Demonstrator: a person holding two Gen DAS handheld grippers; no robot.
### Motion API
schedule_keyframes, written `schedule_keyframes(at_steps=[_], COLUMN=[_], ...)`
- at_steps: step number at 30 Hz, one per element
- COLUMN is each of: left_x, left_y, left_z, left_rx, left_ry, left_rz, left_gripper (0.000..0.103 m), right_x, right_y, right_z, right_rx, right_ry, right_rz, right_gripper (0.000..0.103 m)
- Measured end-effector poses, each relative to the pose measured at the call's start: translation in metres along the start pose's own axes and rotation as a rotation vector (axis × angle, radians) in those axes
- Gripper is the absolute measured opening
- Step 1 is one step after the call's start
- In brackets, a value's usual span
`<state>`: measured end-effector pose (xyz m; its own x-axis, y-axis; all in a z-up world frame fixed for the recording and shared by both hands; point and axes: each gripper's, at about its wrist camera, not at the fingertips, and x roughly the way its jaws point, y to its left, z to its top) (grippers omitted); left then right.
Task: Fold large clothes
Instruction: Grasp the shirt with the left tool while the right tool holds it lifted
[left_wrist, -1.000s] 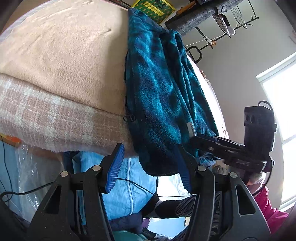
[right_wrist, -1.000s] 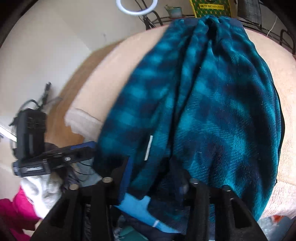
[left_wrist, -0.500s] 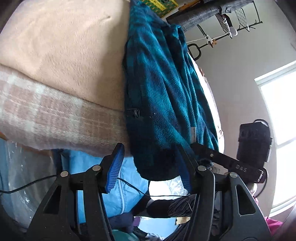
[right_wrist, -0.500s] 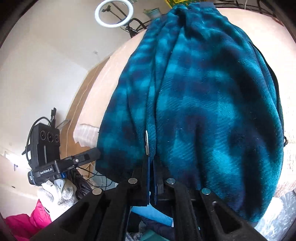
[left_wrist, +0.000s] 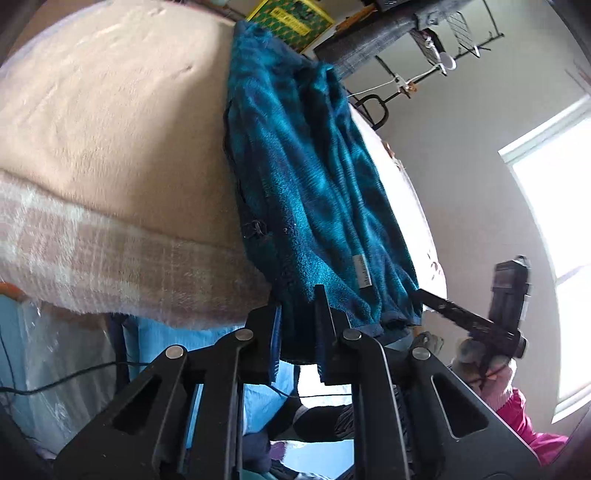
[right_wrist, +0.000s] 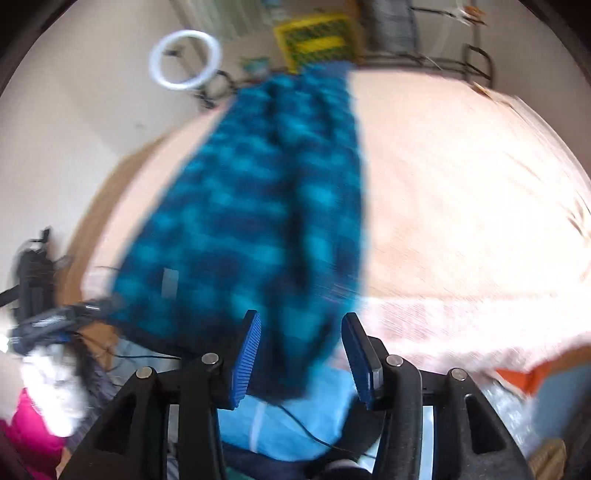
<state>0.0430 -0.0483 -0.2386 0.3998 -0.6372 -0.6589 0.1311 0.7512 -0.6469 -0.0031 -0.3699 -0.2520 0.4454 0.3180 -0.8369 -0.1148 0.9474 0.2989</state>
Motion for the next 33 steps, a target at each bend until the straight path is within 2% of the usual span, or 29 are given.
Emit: schedule_keyframes(at_steps=[2, 3, 5, 7, 8, 11, 16, 19, 20, 21, 22, 25, 26, 27, 28, 29, 33], left_x=[-0.001, 0.001, 0.007, 0.003, -0.003, -0.007, 0.015, 0.013, 0.013, 0.013, 0.014, 0.019, 0.021, 0.022, 0.022, 0.02, 0.004], left_y=[-0.005, -0.006, -0.001, 0.002, 0.0, -0.008, 0.008, 0.012, 0.014, 0.016, 0.016, 0.015, 0.012, 0.01, 0.008, 0.007, 0.001], left_z=[0.0, -0.001, -0.001, -0.001, -0.001, 0.0, -0.004, -0.004, -0.003, -0.002, -0.002, -0.004, -0.005, -0.005, -0.004, -0.002, 0.008], left_rx=[0.038, 0.052, 0.033, 0.013, 0.017, 0.073, 0.051, 0.03, 0.02, 0.009, 0.005, 0.009, 0.019, 0.032, 0.033, 0.027, -0.004], left_ry=[-0.005, 0.0, 0.021, 0.018, 0.004, -0.012, 0.053, 0.056, 0.062, 0.068, 0.075, 0.097, 0.099, 0.1, 0.1, 0.097, 0.071], left_rz=[0.021, 0.035, 0.05, 0.047, 0.04, 0.057, 0.086, 0.062, 0.053, 0.046, 0.046, 0.033, 0.035, 0.042, 0.044, 0.042, -0.002], left_gripper=[0.013, 0.013, 0.012, 0.012, 0.012, 0.012, 0.012, 0.012, 0.014, 0.017, 0.027, 0.029, 0.029, 0.027, 0.021, 0.016, 0.013], right_x=[0.011, 0.018, 0.03, 0.024, 0.016, -0.002, 0.024, 0.017, 0.016, 0.017, 0.021, 0.035, 0.036, 0.04, 0.04, 0.04, 0.029], right_y=[-0.008, -0.01, -0.007, 0.0, 0.001, -0.009, -0.015, -0.015, -0.016, -0.017, -0.02, -0.023, -0.022, -0.023, -0.024, -0.024, -0.028], right_z=[-0.003, -0.004, -0.007, -0.008, -0.007, -0.003, -0.012, -0.01, -0.009, -0.009, -0.01, -0.014, -0.015, -0.015, -0.015, -0.013, -0.008], right_rx=[0.01, 0.014, 0.008, -0.013, -0.007, 0.026, 0.049, 0.047, 0.055, 0.063, 0.073, 0.101, 0.104, 0.11, 0.118, 0.126, 0.163], right_ry=[0.045, 0.07, 0.106, 0.092, 0.073, 0.029, 0.099, 0.09, 0.089, 0.093, 0.116, 0.175, 0.185, 0.195, 0.197, 0.196, 0.17], right_rz=[0.028, 0.047, 0.097, 0.089, 0.112, 0.163, 0.159, 0.18, 0.186, 0.19, 0.207, 0.248, 0.258, 0.286, 0.296, 0.316, 0.402], right_gripper=[0.048, 0.04, 0.016, 0.01, 0.009, 0.008, 0.01, 0.033, 0.048, 0.049, 0.049, 0.048, 0.044, 0.034, 0.031, 0.023, 0.016])
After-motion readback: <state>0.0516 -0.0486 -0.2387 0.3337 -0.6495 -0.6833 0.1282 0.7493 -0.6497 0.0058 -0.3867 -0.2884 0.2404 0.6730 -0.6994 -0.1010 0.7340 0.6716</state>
